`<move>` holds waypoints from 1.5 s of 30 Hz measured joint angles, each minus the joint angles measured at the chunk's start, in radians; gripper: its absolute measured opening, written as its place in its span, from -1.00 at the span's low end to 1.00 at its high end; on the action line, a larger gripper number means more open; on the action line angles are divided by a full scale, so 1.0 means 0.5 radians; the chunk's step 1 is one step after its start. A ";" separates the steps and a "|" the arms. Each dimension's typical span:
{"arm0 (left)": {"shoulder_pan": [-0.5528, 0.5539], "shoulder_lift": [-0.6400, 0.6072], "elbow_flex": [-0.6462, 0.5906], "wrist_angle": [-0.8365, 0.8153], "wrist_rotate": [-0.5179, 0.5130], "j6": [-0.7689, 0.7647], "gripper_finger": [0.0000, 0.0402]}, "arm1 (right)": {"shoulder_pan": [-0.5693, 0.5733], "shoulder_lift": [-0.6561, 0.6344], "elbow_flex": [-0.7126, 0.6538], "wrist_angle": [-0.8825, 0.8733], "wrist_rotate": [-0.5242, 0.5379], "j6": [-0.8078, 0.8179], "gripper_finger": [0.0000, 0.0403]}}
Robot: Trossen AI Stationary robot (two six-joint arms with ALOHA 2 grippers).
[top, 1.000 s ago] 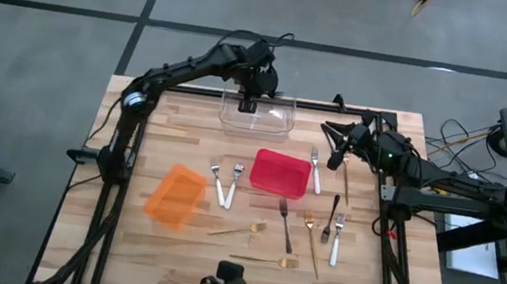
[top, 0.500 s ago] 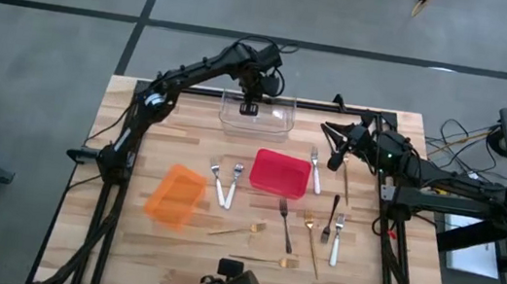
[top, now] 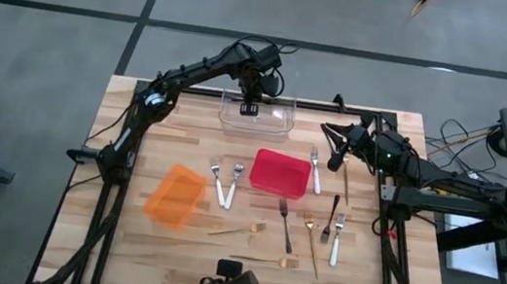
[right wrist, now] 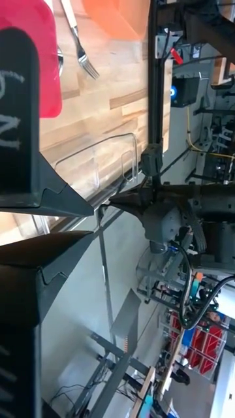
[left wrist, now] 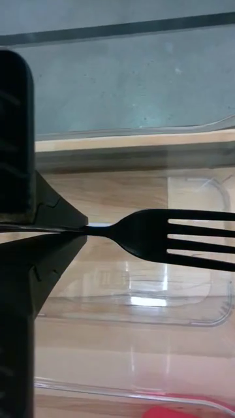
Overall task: Sort silverware by color (type)
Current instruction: Put the black fork into the transparent bin
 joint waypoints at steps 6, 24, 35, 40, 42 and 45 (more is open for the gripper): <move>0.000 0.010 -0.001 0.001 0.002 -0.041 -1.00 | 0.000 0.000 0.000 -0.012 0.000 0.000 -0.81; -0.004 0.010 -0.015 -0.002 0.065 -0.147 -1.00 | 0.000 0.000 0.000 -0.036 0.000 -0.007 -0.81; -0.021 0.010 -0.068 0.031 0.068 -0.175 -1.00 | 0.000 0.000 -0.001 -0.054 0.001 -0.023 -0.81; -0.021 0.010 -0.112 0.058 0.069 -0.191 -1.00 | 0.000 0.000 -0.001 -0.055 0.001 -0.022 -0.81; -0.021 0.010 -0.122 0.060 0.068 -0.192 -1.00 | 0.000 0.000 -0.002 -0.055 0.001 -0.022 -0.81; -0.027 0.010 -0.123 0.066 0.069 -0.199 -1.00 | 0.000 0.000 -0.002 -0.055 0.001 -0.023 -0.81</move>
